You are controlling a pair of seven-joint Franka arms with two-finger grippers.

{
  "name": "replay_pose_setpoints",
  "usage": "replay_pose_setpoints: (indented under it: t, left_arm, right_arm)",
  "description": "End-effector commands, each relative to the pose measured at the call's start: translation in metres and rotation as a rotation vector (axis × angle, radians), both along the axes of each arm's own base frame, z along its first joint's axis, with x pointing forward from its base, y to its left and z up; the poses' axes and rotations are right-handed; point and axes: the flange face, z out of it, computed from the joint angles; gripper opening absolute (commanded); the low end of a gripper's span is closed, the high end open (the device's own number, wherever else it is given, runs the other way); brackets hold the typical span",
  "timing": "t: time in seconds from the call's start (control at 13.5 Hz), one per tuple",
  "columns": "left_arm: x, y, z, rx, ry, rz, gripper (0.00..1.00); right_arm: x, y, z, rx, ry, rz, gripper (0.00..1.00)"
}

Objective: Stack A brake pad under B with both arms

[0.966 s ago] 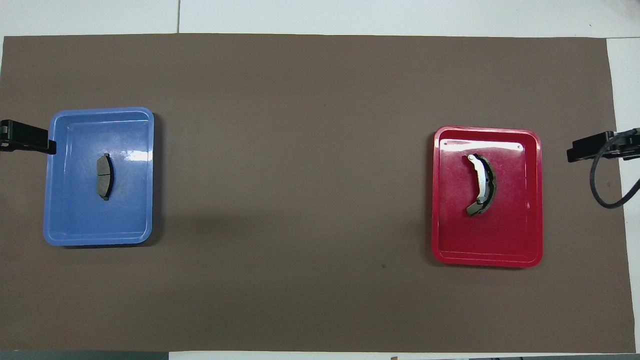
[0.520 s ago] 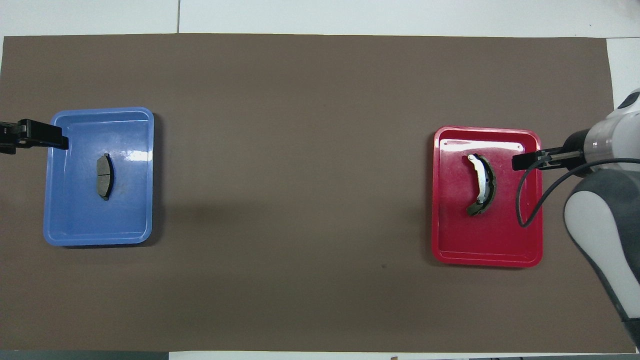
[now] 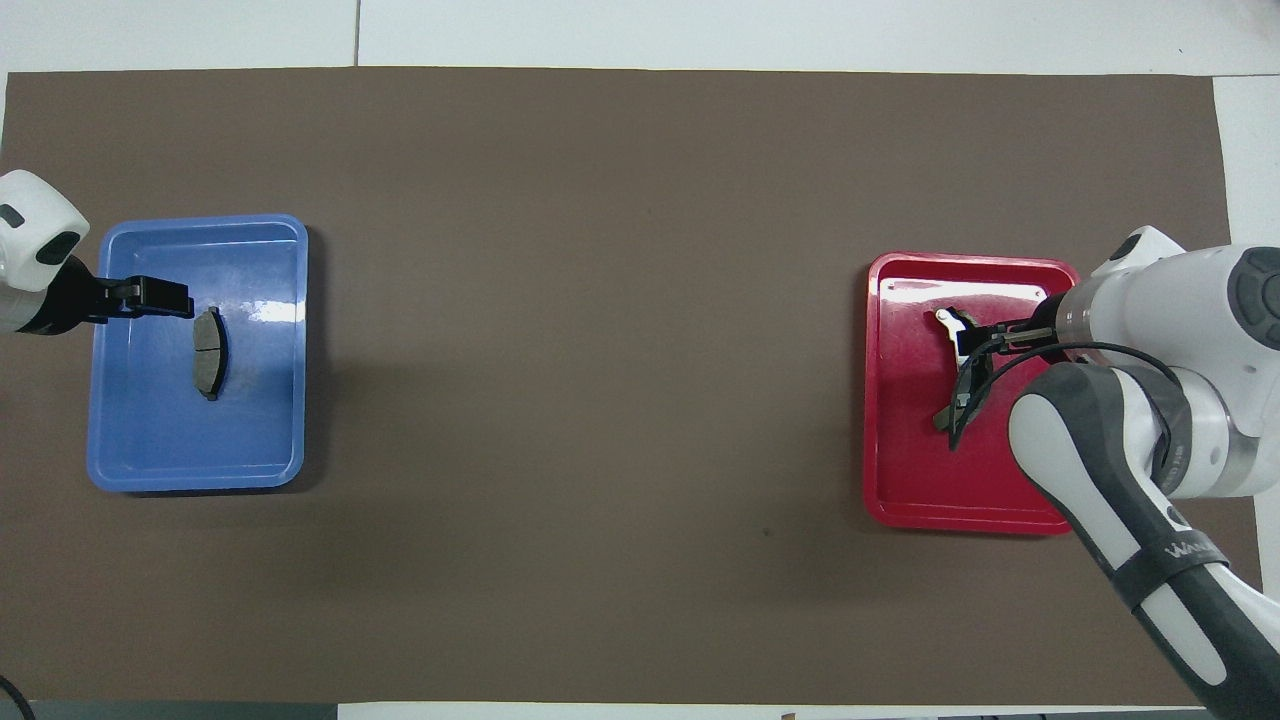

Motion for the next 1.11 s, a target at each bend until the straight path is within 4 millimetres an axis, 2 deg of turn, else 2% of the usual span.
replay_pose_setpoints:
  t: [0.0,0.3,0.45,0.67,0.89,1.04]
  left_arm:
    - [0.002,0.014,-0.037,0.007,0.002,-0.003,0.98]
    - [-0.007,0.015,-0.087,0.011,-0.010,0.002,0.97]
    - [-0.016,0.028,-0.108,0.014,-0.016,0.026,0.96]
    - [-0.023,0.030,-0.123,0.014,-0.002,0.027,0.92]
    - [-0.027,0.029,-0.128,0.019,-0.017,-0.006,0.88]
    - [-0.030,0.027,-0.131,0.019,-0.010,-0.034,0.78]
  right_arm:
    - [-0.009,0.003,-0.019,0.003,0.008,-0.008,1.00]
    - [-0.005,0.001,-0.042,0.001,0.023,-0.044,0.99]
    - [-0.006,0.001,-0.055,0.001,0.047,-0.046,0.96]
    - [-0.007,0.003,-0.057,0.001,0.056,-0.042,0.90]
    - [-0.008,0.004,-0.057,0.001,0.059,-0.039,0.85]
    - [-0.012,0.003,-0.060,0.001,0.069,-0.036,0.81]
